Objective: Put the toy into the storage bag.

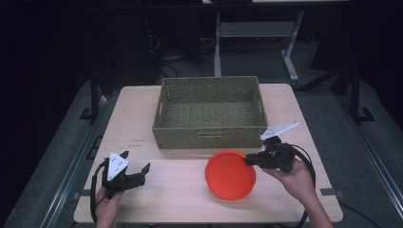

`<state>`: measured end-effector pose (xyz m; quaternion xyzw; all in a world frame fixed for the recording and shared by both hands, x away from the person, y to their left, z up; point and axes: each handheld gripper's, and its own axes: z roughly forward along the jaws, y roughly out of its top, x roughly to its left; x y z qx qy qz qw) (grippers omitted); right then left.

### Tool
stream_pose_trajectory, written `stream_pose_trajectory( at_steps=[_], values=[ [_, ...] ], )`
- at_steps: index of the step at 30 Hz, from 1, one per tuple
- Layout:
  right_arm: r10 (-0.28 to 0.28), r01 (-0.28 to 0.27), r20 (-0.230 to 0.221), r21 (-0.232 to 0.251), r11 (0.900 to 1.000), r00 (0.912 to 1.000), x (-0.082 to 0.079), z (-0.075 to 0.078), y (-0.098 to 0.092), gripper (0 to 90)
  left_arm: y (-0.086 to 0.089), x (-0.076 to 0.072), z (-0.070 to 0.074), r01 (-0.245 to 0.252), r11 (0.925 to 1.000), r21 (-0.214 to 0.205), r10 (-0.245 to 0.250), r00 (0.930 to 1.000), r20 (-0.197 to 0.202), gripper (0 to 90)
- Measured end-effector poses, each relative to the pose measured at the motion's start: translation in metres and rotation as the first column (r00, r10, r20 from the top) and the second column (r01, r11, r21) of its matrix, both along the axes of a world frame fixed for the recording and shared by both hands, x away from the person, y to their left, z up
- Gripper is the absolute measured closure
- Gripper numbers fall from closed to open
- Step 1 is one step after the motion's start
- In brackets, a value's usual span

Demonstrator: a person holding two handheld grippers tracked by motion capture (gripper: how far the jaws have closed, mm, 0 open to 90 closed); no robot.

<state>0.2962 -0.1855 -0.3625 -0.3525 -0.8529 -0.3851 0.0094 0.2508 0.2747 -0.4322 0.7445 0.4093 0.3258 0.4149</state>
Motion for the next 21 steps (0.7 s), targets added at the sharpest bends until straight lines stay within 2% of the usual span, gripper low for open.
stream_pose_trajectory(
  at_steps=[3,14,21],
  values=[
    [0.004,-0.004,0.021,-0.013,0.9999,0.9998,0.0,0.009,0.002,82.3,0.0,0.0,0.0,-0.001,1.0,-0.003,0.001,1.0,0.003,12.8],
    [0.0,0.0,0.021,-0.023,0.9997,0.9998,0.003,0.024,0.004,82.3,0.001,0.0,0.0,-0.002,1.0,0.001,0.002,1.0,0.002,12.8],
    [0.003,-0.001,0.04,-0.027,0.9996,0.9992,0.007,0.04,0.004,82.2,0.002,0.0,0.001,-0.009,1.0,-0.002,0.009,1.0,0.001,12.9]
  ],
)
